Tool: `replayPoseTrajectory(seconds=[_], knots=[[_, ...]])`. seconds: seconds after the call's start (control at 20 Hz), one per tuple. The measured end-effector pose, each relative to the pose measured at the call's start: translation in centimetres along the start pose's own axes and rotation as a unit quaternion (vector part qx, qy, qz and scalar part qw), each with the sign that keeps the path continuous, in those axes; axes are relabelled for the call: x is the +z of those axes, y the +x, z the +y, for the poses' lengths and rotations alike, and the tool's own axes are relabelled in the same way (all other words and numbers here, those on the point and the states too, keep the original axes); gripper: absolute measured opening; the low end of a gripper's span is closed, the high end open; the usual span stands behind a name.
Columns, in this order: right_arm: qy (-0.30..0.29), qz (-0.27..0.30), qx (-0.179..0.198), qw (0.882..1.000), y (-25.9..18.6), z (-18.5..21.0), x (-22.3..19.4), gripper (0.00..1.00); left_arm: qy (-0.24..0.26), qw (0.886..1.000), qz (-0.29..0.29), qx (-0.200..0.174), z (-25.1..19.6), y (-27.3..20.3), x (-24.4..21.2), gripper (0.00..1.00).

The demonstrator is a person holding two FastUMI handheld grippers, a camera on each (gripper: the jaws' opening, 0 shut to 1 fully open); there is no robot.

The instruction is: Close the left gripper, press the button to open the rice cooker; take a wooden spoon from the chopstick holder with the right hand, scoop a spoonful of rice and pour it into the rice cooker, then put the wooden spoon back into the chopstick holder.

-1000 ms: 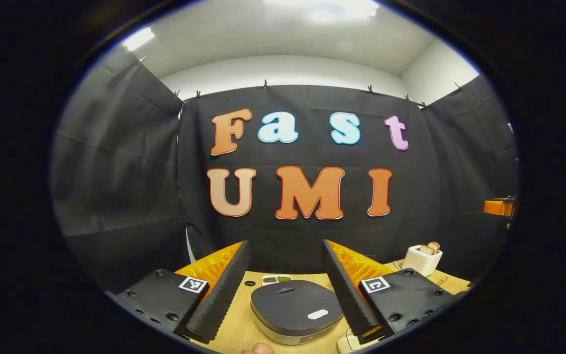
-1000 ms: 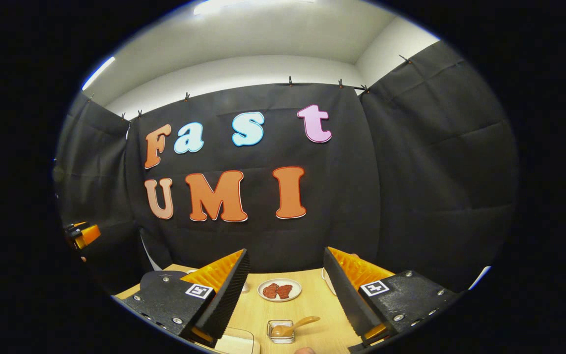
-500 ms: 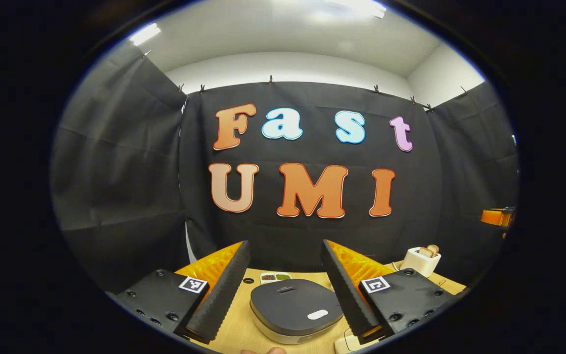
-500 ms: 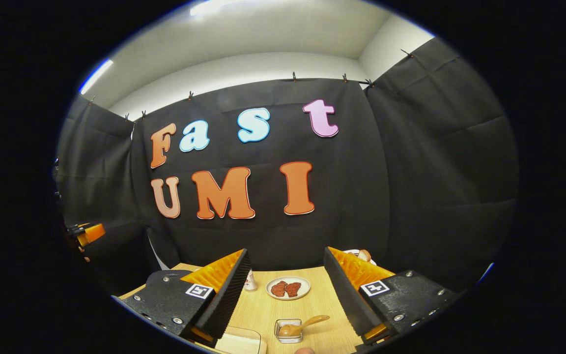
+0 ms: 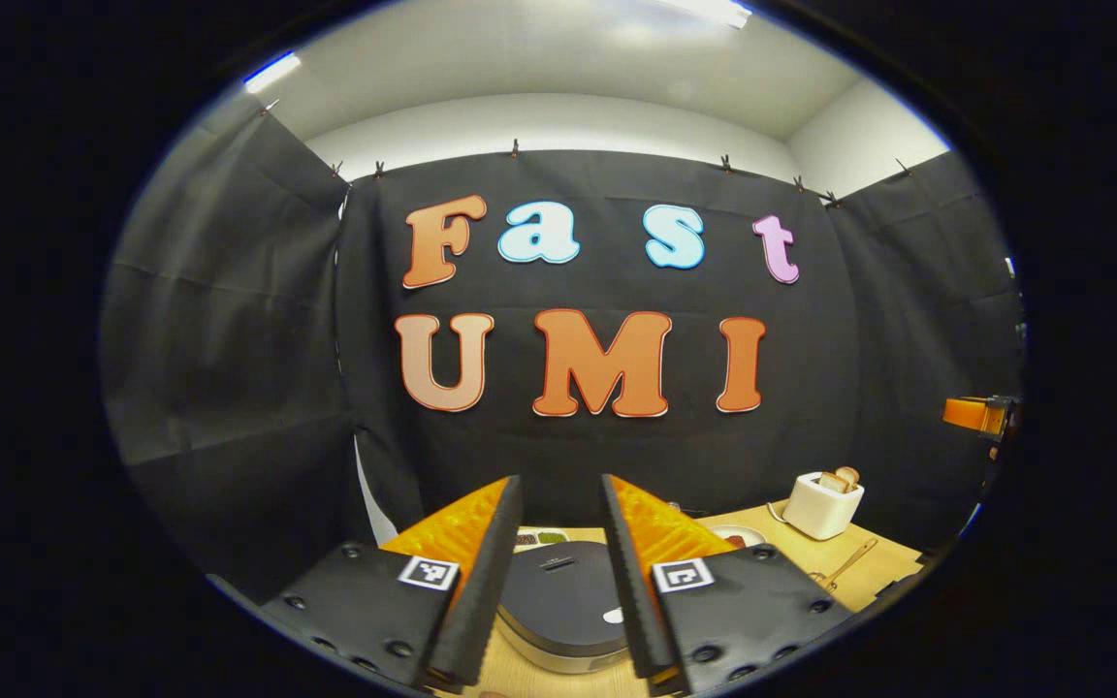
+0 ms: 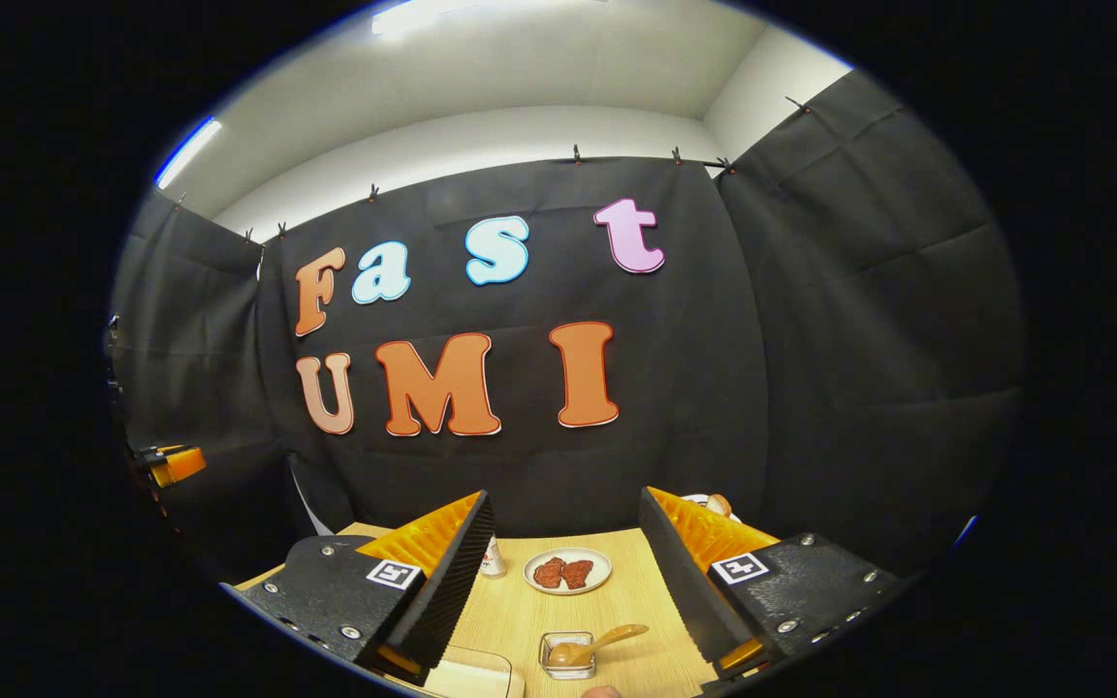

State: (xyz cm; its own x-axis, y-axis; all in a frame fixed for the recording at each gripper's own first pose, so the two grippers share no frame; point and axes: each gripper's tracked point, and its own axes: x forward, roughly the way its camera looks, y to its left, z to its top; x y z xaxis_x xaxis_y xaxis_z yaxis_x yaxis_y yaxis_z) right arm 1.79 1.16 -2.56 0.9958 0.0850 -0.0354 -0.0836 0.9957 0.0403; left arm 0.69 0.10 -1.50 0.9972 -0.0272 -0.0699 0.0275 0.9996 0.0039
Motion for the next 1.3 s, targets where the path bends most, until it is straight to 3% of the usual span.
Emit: replayPoseTrajectory(seconds=[0.15,0.2,0.4,0.7,1.05,1.3], knots=[[0.001,0.003,0.001,1.0,0.1,0.0,-0.1,0.94,0.001,0.999,0.028,-0.024,-1.2,0.7,-1.6,0.09],[0.002,0.004,0.003,1.0,0.1,0.0,-0.3,0.94,-0.006,0.999,0.037,-0.034,-1.9,0.5,-1.8,0.01],[0.002,0.004,-0.001,1.0,0.3,-0.8,-0.5,0.94,-0.019,0.994,0.072,-0.075,-3.8,1.2,-4.2,0.04],[0.0,0.009,-0.008,1.0,0.7,-1.8,-1.3,0.94,0.0,0.986,0.143,-0.084,-6.0,3.4,-10.2,0.04],[-0.006,0.029,-0.013,0.999,1.1,-3.2,-3.2,0.93,0.0,0.961,0.259,-0.093,-7.6,7.4,-20.6,0.04],[0.003,0.043,-0.021,0.999,1.6,-4.4,-4.6,0.94,-0.005,0.953,0.288,-0.095,-7.9,8.7,-24.1,0.05]])
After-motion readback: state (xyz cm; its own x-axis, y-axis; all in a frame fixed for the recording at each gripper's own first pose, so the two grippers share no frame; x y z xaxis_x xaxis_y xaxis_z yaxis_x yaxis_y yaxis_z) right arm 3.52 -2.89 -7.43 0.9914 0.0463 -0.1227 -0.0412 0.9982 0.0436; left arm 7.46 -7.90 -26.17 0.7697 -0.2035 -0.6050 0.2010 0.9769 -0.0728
